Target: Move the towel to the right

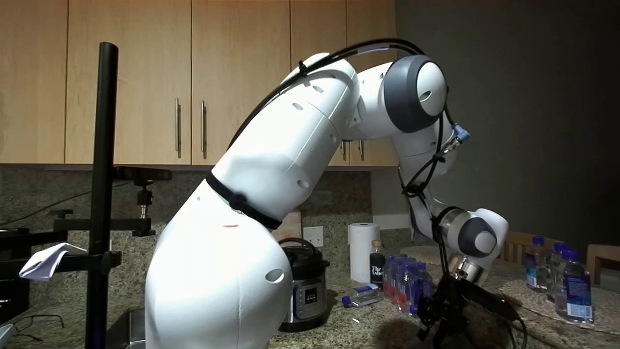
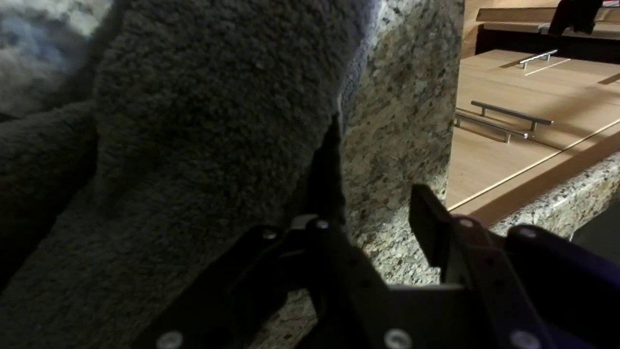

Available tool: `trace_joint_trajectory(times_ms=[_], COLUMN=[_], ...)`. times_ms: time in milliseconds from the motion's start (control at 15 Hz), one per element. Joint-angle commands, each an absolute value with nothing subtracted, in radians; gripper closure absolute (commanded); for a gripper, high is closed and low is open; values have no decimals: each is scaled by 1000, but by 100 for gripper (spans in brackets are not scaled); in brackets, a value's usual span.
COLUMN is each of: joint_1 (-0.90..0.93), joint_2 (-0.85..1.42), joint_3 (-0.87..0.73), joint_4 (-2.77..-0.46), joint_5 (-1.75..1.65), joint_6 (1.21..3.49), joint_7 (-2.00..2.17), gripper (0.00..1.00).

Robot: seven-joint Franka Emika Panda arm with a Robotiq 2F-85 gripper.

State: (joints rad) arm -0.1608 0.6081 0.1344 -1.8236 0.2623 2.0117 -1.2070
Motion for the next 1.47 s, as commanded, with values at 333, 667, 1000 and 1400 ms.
trace_joint_trajectory(times_ms=[333, 667, 1000, 1400], joint_1=[-139, -144, -147, -139], joint_2=[629, 643, 643, 636], joint_3=[112, 114, 118, 122], joint_4=[-1836, -1828, -1822, -1831], joint_5=[225, 235, 244, 247], joint_6=[2003, 1996, 1978, 1932], joint_7=[-1181, -1165, -1154, -1145], gripper=[97, 59, 26, 0])
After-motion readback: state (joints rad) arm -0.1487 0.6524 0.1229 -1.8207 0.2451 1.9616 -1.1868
